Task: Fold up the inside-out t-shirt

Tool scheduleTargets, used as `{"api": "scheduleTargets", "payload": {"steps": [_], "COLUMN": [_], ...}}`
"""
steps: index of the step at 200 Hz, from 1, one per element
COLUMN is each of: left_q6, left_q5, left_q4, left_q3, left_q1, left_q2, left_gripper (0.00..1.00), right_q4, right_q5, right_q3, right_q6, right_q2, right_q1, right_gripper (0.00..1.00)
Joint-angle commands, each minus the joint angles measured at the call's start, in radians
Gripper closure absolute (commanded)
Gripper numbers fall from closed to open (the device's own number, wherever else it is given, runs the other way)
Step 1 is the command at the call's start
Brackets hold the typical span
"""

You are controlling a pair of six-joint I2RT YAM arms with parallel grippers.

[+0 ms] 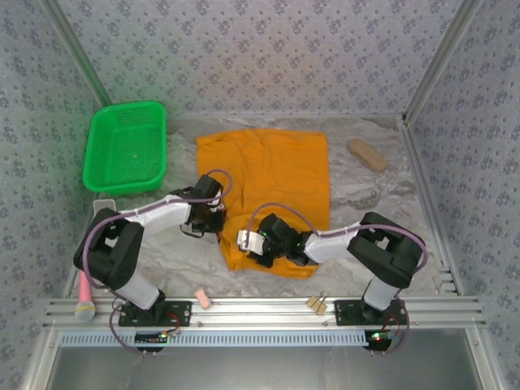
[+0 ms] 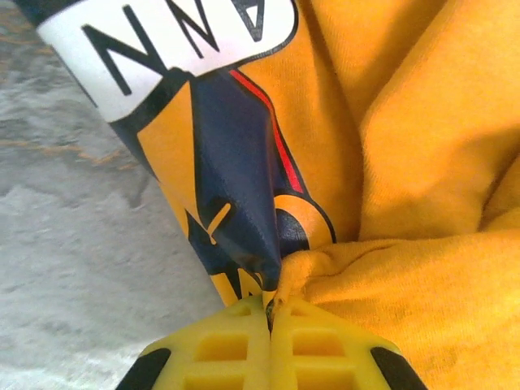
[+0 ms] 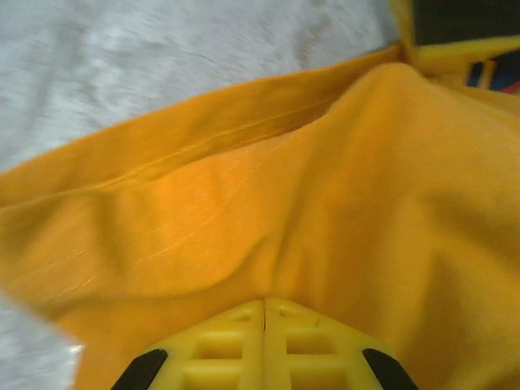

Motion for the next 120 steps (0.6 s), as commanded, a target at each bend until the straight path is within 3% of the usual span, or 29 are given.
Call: {"api": "scheduleTargets", "payload": {"steps": [1,16,32,44,52,96,109,120], "left_q6": [0.003,-0.014,-0.032,-0.047,-0.052,-0.071,-0.073,-0.083], "left_q5": [-0.049,-0.048,-0.033,-0.018,-0.002,0.051,0.061,0.068], "left_q4": [-0.056,-0.065,-0.045,-0.026,-0.024,0.007,0.012,0.033], "left_q3": [0.027,0.021,-0.006,-0.028,-0.039,-0.096,-0.102,-0.118], "left_q1": [0.009,0.018,0.021,0.027,0.036,0.076,0.079,0.080], "left_q2": [-0.069,-0.104,-0.150,-0.178,-0.191,-0.203,-0.185,-0.185], "left_gripper": [0.89,0.77,0.58,0.53,0.53,0.53,0.53,0.54], "right_q4": [0.056,0.054,-0.035,-0.065,-0.061,-0.034,-0.031,-0.032], "right_q5": [-0.177,-0.207,-0.138,-0.058,-0.042,-0.031,-0.043,-0.055], "right_q3": [-0.046,-0.043,0.018,0.060,0.075,0.145,0.158,0.165], "right_q6": [-0.033,-0.062,-0.080,-0.043,-0.022,0.105,0.140,0.152], "right_q2": [-0.089,-0.145,-0.165,-0.143,-0.120,0.065,0.103,0.116], "right_q1": [0.010,0.018,0.032,0.032,0.026,0.013,0.009,0.011], "right_gripper": [1.00,1.00,1.00,0.64,0.56,0.54,0.60,0.71]}}
